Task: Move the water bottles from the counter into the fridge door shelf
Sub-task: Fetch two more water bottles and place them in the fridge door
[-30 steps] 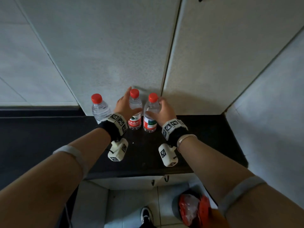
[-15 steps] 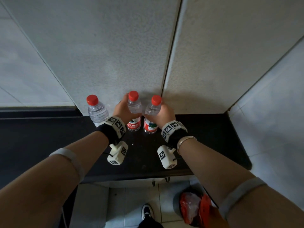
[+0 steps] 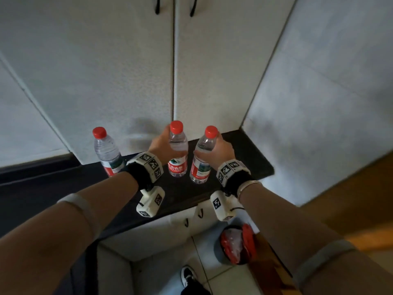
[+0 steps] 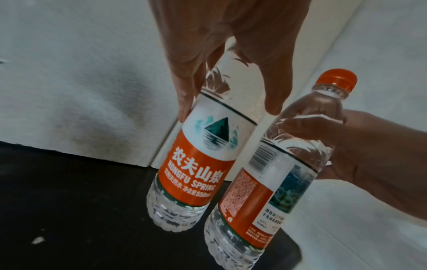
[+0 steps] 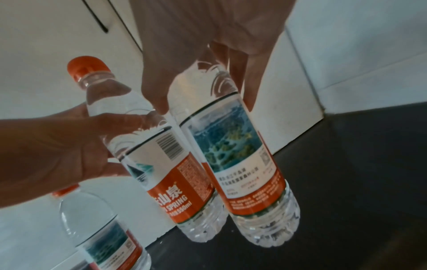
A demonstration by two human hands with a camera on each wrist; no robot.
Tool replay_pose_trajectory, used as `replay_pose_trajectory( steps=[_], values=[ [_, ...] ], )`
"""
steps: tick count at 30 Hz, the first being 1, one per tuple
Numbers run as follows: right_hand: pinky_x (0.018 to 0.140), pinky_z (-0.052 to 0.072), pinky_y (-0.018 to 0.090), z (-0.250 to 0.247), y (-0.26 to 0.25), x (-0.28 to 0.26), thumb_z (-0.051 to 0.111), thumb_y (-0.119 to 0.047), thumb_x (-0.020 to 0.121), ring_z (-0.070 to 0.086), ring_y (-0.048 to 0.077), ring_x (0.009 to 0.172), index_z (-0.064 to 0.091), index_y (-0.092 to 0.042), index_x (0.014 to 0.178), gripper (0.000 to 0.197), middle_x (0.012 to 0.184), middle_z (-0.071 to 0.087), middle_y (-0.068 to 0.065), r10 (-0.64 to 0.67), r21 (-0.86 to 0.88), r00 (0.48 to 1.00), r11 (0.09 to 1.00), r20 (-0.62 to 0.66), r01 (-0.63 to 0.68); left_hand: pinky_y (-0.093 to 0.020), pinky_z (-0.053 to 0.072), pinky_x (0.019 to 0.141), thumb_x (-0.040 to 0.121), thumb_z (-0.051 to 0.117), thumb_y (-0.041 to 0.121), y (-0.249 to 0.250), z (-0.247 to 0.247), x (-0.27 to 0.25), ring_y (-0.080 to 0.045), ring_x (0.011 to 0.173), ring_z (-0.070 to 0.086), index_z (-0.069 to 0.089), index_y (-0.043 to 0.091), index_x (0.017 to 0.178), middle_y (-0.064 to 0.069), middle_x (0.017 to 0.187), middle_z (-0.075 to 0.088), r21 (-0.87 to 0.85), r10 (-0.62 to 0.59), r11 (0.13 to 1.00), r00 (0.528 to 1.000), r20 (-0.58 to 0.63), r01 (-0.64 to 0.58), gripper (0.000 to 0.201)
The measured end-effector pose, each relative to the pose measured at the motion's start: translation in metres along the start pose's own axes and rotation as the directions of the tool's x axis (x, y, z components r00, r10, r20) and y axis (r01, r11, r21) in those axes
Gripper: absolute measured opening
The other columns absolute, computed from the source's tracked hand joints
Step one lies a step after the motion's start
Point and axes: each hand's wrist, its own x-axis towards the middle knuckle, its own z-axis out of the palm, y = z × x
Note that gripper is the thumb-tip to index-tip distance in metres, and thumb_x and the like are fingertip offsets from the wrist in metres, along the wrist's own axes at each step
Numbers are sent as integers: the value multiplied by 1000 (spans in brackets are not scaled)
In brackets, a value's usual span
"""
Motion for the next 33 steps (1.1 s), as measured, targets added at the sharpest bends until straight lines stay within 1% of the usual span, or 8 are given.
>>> replay_pose_trajectory(
  steps=[4, 8, 17, 22, 24, 26, 29, 33],
  values=[
    [92, 52, 44, -34, 15, -48, 78, -34, 68, 65, 22, 100, 46, -24, 116, 58, 109, 67, 2, 76, -7, 992, 997, -104, -77, -44, 52, 91, 61, 82, 23, 26, 28, -25, -19, 102, 62, 45, 23, 118, 1, 108, 62, -33, 77, 997, 992, 96, -74, 68],
    [91, 52, 40, -77, 33, -100, 77, -33, 71, 64, 25, 102, 45, -20, 123, 63, 113, 66, 6, 154, -6, 959, 987, -237, -160, -46, 51, 93, 61, 81, 25, 59, 63, -52, -19, 101, 63, 46, 26, 116, 2, 106, 64, -57, 175, 984, 959, 221, -166, 65],
    [93, 50, 41, -168, 92, -226, 77, -35, 72, 58, 28, 115, 38, -18, 131, 73, 128, 59, 9, 362, 70, 814, 925, -454, -373, -43, 51, 91, 63, 81, 26, 127, 166, -128, -21, 97, 65, 48, 24, 113, -1, 105, 66, -151, 345, 938, 796, 498, -312, 59],
    [86, 51, 35, -212, 132, -314, 77, -41, 70, 59, 27, 113, 39, -18, 133, 77, 126, 59, 7, 466, 136, 671, 865, -576, -483, -48, 49, 95, 62, 83, 21, 163, 231, -191, -24, 103, 62, 47, 29, 115, -1, 112, 64, -255, 439, 895, 629, 642, -365, 64],
    [86, 51, 35, -227, 150, -351, 77, -43, 68, 59, 26, 112, 37, -20, 135, 82, 126, 59, 7, 495, 167, 610, 842, -619, -514, -37, 50, 94, 68, 79, 12, 177, 259, -220, -18, 103, 58, 43, 21, 124, 2, 114, 58, -281, 463, 880, 560, 687, -382, 66],
    [88, 53, 39, -241, 170, -388, 78, -43, 66, 61, 25, 110, 38, -23, 134, 82, 123, 61, 5, 523, 205, 538, 816, -662, -540, -26, 52, 85, 72, 75, 6, 192, 286, -253, -16, 101, 58, 43, 14, 125, 3, 111, 57, -315, 471, 874, 487, 735, -370, 63],
    [90, 53, 40, -260, 194, -445, 79, -38, 68, 63, 25, 107, 42, -22, 129, 73, 121, 64, 7, 559, 270, 434, 780, -707, -565, -39, 50, 90, 65, 80, 8, 210, 330, -302, -18, 97, 61, 46, 18, 120, 0, 108, 62, -329, 478, 857, 374, 794, -398, 65],
    [88, 50, 34, -287, 225, -524, 78, -36, 70, 63, 26, 106, 42, -21, 128, 69, 119, 64, 9, 597, 335, 316, 730, -738, -596, -53, 43, 100, 59, 83, 19, 233, 388, -372, -25, 107, 60, 55, 24, 106, 0, 108, 63, -368, 469, 851, 227, 853, -376, 55]
  ],
)
